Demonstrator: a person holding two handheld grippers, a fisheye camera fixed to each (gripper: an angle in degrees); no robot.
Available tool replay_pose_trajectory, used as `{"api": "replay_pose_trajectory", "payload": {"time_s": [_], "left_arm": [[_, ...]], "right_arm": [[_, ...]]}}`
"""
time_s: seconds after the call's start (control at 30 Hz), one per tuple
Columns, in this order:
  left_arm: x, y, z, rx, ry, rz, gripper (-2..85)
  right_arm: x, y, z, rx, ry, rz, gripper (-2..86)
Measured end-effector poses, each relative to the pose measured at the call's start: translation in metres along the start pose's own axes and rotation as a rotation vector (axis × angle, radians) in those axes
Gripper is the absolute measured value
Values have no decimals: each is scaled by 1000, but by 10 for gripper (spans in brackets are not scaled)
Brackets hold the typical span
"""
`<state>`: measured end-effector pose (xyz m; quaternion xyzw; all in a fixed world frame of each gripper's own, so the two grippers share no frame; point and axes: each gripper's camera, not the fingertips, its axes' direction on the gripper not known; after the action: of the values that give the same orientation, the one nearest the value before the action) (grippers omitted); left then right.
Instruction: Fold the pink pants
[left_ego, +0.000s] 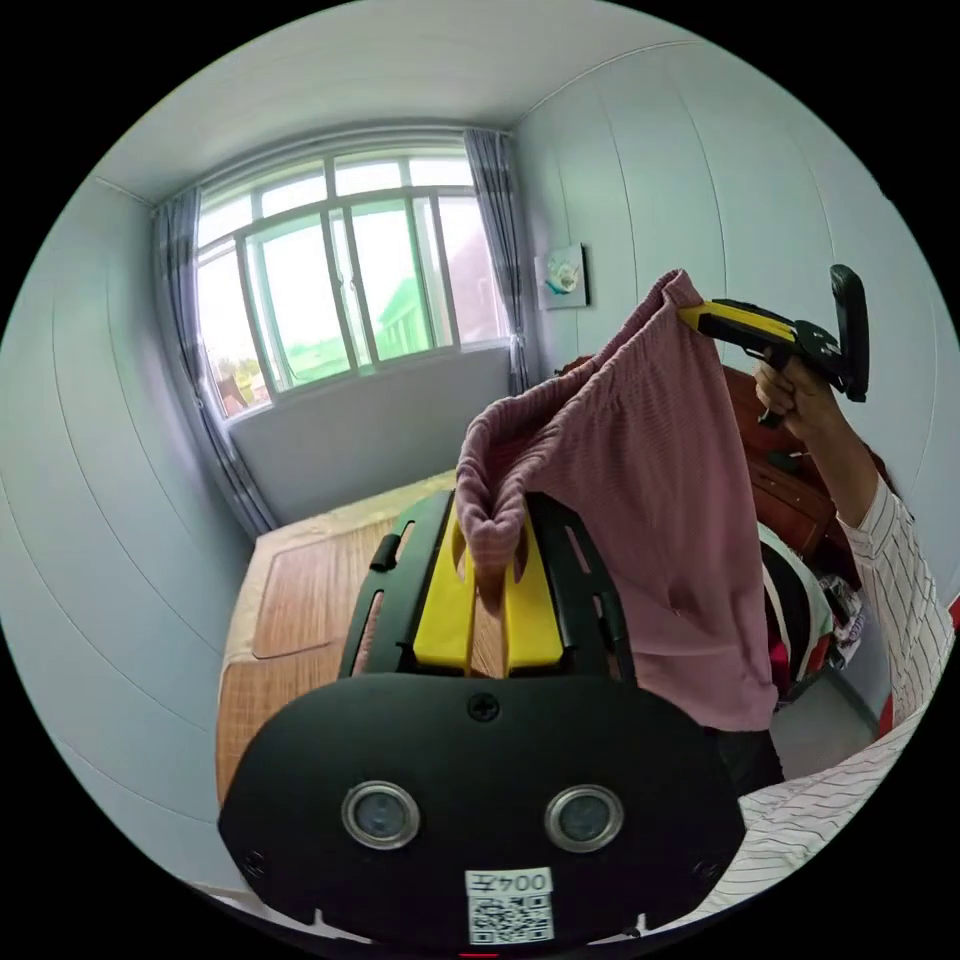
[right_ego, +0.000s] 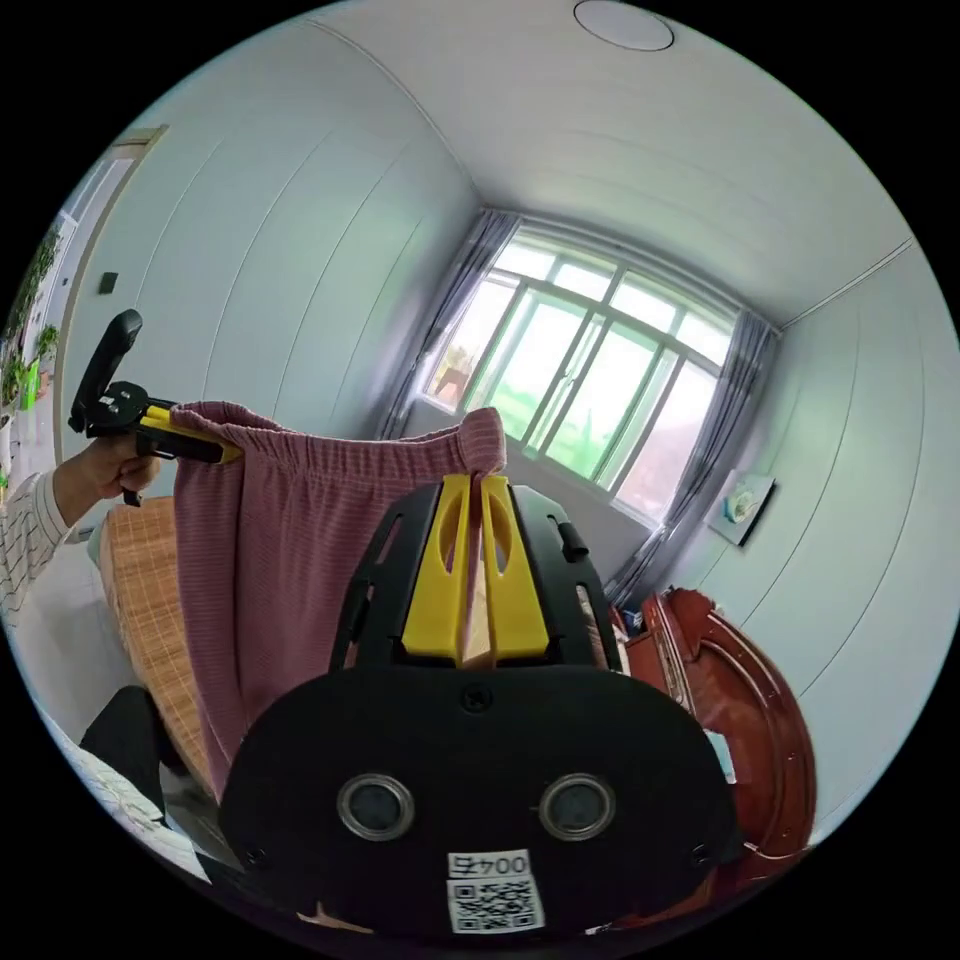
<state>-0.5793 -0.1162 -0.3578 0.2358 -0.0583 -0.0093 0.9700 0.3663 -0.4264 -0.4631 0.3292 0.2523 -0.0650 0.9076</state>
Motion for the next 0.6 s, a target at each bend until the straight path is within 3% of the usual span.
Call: {"api": "replay_pose_trajectory", "payload": {"time_s": [0.23,0.6], "left_arm": [[-54,-82,-155,87,-62,92,29],[-71,-72,-274,42,44,231,19]], "right_arm": [[16,-99,-102,148,103,-59,-9],[29,-101,-194,227,-169,-95,-11]]}}
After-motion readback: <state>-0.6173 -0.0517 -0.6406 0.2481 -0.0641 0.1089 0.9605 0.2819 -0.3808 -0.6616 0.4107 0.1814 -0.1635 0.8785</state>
